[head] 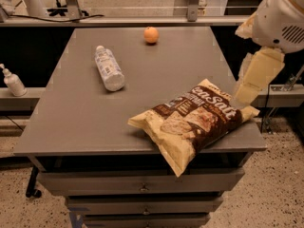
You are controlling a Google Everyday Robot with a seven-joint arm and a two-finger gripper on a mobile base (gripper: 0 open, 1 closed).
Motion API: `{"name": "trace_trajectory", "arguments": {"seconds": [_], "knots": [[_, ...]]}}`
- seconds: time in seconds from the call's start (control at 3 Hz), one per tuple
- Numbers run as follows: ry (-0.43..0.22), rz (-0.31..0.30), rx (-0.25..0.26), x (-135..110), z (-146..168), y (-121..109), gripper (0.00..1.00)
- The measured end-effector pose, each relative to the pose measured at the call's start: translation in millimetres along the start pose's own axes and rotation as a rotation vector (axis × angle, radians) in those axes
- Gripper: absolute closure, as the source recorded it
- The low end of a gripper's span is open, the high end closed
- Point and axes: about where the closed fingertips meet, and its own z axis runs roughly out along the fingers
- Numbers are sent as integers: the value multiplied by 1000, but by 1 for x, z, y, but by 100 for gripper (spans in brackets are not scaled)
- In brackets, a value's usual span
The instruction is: Place blue plastic bottle upright
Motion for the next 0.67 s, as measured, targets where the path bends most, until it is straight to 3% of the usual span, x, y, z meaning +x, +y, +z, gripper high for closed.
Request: {"name": "trace_trajectory", "arguments": {"seconds": [0.33,0.67], "knots": [[-111,101,-54,-52,21,-13,0],[-178,216,-101,-109,51,-29,0]]}}
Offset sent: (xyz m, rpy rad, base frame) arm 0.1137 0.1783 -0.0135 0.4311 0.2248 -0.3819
